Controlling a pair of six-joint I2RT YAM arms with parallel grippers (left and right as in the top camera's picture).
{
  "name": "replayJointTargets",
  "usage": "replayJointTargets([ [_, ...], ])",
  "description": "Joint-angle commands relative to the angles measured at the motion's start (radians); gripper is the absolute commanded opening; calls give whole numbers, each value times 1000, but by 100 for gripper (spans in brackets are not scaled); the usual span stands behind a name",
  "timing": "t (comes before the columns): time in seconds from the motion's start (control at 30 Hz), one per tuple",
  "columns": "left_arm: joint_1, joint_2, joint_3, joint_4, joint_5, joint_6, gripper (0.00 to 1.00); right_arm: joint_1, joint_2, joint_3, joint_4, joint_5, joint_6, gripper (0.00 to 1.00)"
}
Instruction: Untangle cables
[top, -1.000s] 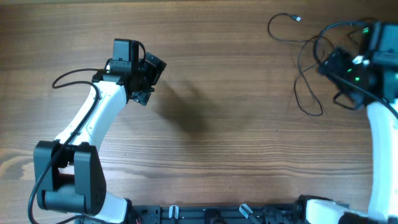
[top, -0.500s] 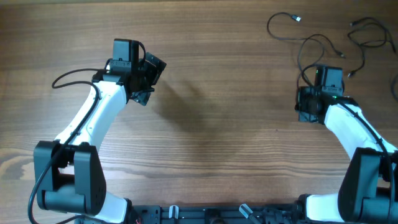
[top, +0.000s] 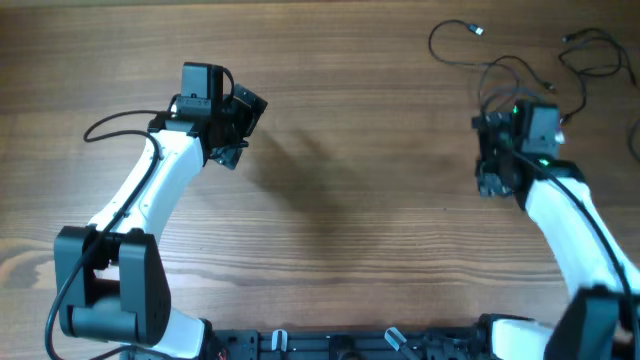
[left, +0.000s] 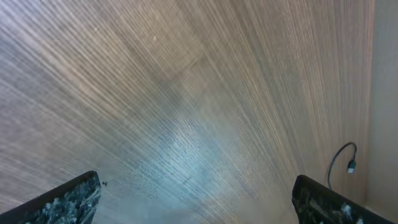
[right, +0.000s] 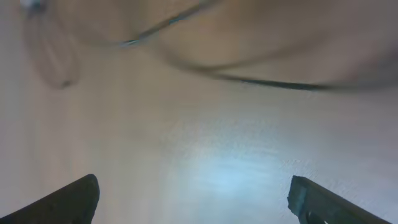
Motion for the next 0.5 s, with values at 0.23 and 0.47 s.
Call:
replayJointTargets([
  [0.23, -3, -3, -1, -3, -13, 23, 100, -3, 204, -8, -24, 346, 61, 60],
  [0.47, -3, -3, -1, -3, -13, 22, 100, 48, 287, 7, 579, -42, -378, 4],
])
